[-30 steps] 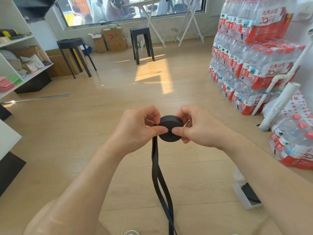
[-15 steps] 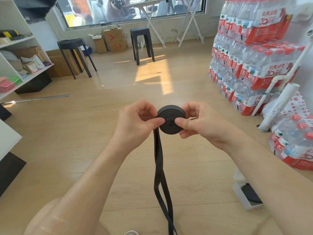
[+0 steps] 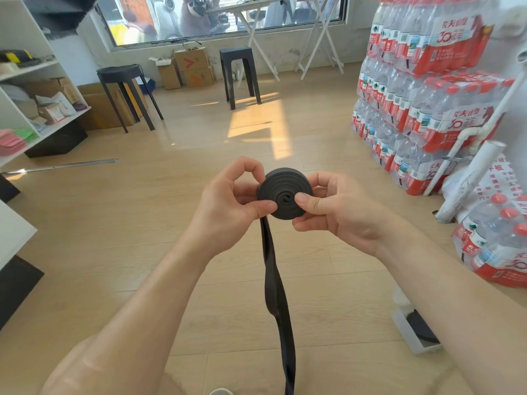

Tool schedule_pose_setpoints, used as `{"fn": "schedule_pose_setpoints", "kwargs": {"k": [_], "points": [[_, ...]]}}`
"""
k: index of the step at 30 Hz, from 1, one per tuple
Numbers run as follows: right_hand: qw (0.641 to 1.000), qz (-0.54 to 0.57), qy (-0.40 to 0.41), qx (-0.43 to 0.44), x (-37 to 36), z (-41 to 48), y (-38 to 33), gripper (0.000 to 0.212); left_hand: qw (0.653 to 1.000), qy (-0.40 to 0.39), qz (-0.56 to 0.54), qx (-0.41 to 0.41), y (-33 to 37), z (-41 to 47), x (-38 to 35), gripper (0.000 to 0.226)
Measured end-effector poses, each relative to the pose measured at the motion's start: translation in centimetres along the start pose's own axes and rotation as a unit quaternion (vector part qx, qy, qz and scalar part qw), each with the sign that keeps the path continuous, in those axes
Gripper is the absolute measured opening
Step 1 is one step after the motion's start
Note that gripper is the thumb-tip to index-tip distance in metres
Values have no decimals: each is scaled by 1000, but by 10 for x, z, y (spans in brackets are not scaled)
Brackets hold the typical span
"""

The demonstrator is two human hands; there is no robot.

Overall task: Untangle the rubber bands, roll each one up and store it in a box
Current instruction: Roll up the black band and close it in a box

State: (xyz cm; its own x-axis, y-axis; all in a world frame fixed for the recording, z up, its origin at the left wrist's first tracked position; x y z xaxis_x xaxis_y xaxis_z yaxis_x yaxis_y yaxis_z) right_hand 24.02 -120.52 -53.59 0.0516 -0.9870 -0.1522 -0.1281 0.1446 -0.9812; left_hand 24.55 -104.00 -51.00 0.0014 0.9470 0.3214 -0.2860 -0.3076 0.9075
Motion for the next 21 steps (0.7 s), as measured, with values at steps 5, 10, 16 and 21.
{"fn": "schedule_pose_setpoints", "kwargs": {"k": [5, 10, 16, 21], "points": [[930, -361, -36, 67, 7, -6, -14, 14, 994, -48, 89, -27, 4, -5, -6, 37], [925, -367, -20, 99, -1, -10, -14, 16, 986, -79, 140, -42, 3, -5, -11, 40], [911, -385, 15, 149, -1, -7, -14, 9, 982, -82, 165, -49, 3, -3, -11, 39], [931, -335, 26, 142, 2, -3, -13, 10, 991, -24, 128, -3, -2, 2, 1, 29]]}}
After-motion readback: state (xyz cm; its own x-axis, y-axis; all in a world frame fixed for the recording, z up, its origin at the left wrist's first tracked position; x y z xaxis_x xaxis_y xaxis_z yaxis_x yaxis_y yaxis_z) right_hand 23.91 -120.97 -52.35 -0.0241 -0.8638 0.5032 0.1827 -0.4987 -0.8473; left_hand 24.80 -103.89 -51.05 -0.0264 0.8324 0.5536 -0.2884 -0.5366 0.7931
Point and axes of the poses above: each hand's wrist, its own z-axis towards the middle knuckle, its own x-axis out of the back of the hand, y = z × x, the point moved 5 cm from there along z, towards the middle knuckle, and after that the axes turned 10 degrees about y, right-handed, at the moved point
